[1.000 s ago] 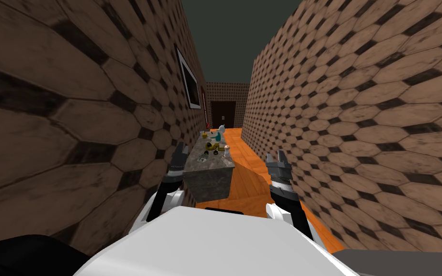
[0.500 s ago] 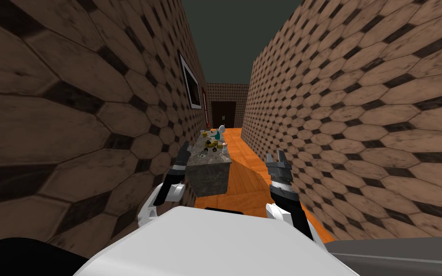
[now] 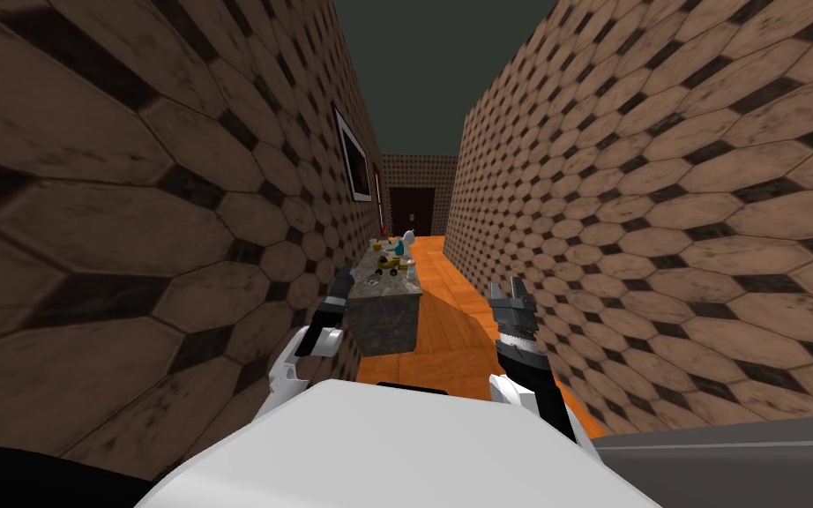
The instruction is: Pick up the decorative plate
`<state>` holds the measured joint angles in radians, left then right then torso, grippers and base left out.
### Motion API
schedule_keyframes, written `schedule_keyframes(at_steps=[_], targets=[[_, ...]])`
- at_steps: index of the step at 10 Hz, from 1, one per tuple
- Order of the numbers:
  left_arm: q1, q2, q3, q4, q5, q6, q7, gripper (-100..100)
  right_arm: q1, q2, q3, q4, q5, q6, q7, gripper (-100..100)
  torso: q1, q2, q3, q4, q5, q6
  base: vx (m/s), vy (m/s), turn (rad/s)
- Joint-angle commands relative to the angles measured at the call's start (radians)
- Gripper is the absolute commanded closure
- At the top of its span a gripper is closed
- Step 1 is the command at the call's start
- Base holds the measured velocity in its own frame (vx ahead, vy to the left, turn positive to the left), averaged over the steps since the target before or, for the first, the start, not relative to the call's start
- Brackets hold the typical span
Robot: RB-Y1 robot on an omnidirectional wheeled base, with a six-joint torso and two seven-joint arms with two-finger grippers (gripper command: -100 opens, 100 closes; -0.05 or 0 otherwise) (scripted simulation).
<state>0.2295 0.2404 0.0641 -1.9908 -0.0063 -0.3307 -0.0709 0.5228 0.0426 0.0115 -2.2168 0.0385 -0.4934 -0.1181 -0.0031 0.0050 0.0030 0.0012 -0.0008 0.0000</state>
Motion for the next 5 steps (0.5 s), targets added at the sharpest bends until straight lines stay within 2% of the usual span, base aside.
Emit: schedule_keyframes(at_steps=[1,4,5], targets=[[-0.05,0.019,0.008,0.048,0.006,0.05,0.01,-100,0.0,0.0,0.0,0.0,0.0,0.0,0.0,0,0.0,0.0,0.0,0.0,0.0,0.0,-0.066,-0.057,0.052],[-0.127,0.051,0.024,0.125,0.017,0.132,0.029,-100,0.0,0.0,0.0,0.0,0.0,0.0,0.0,0,-0.003,0.001,0.001,0.0,-0.001,0.0,-0.103,-0.097,0.052],[-0.149,0.051,0.024,0.154,0.017,0.142,0.029,-100,0.0,0.0,0.0,0.0,0.0,0.0,0.0,0,-0.003,0.0,0.0,0.0,-0.001,0.0,-0.073,-0.053,0.033]])
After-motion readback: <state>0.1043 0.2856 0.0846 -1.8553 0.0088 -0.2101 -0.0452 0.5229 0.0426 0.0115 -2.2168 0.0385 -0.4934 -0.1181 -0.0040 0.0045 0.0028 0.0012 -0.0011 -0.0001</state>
